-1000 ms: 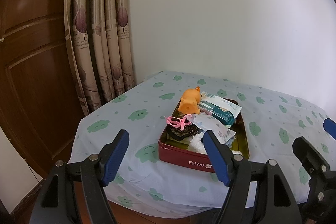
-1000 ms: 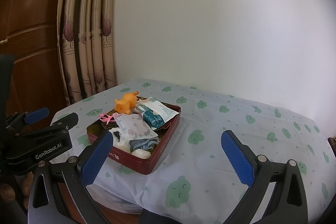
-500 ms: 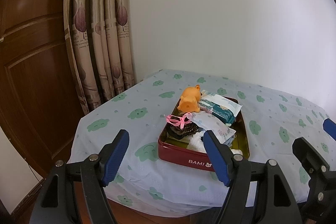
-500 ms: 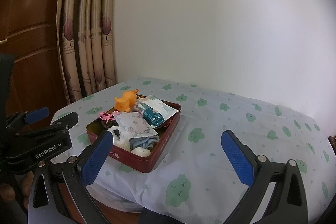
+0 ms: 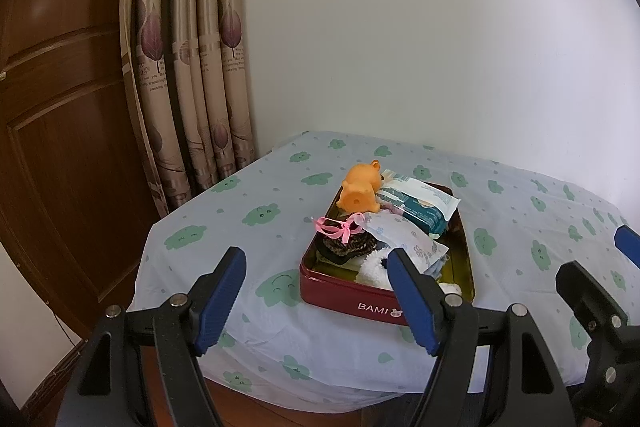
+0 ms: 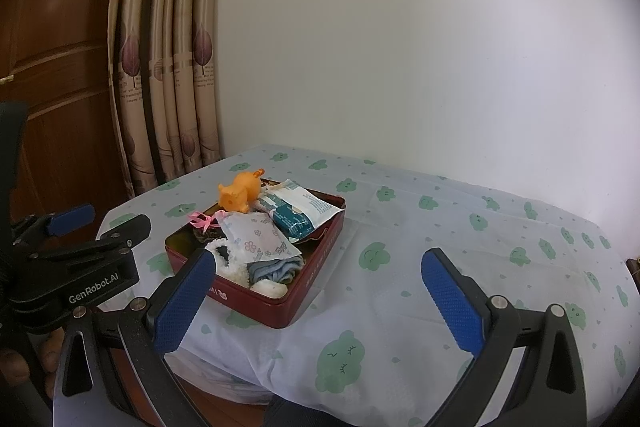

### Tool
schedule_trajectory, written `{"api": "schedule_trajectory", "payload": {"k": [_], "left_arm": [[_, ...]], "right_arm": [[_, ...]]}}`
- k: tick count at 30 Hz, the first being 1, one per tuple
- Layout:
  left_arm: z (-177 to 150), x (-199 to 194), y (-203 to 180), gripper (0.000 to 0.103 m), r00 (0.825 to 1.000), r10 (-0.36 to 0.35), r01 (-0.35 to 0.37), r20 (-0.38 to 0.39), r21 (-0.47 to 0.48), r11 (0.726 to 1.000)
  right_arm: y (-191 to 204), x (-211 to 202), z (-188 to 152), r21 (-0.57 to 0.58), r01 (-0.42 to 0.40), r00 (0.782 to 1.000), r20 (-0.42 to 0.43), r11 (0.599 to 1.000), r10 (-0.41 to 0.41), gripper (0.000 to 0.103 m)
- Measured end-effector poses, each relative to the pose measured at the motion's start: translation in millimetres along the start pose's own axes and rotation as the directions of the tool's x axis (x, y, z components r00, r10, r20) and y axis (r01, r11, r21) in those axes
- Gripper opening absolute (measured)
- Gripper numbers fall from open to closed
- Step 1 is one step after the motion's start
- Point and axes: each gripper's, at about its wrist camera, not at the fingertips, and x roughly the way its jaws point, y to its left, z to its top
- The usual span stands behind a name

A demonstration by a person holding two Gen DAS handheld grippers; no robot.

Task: Organize soft objects

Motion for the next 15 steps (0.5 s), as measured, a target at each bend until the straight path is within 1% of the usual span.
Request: {"api": "schedule_trajectory", "payload": {"k": [15], "left_arm": [[0.6,1.1,0.4,0.075,1.0,-0.003,0.003,-0.004,0.001,1.0]], "right_arm": [[0.2,-0.1,-2.3,0.001,-0.002,1.0,-0.005,1.0,0.002,0.102]]}}
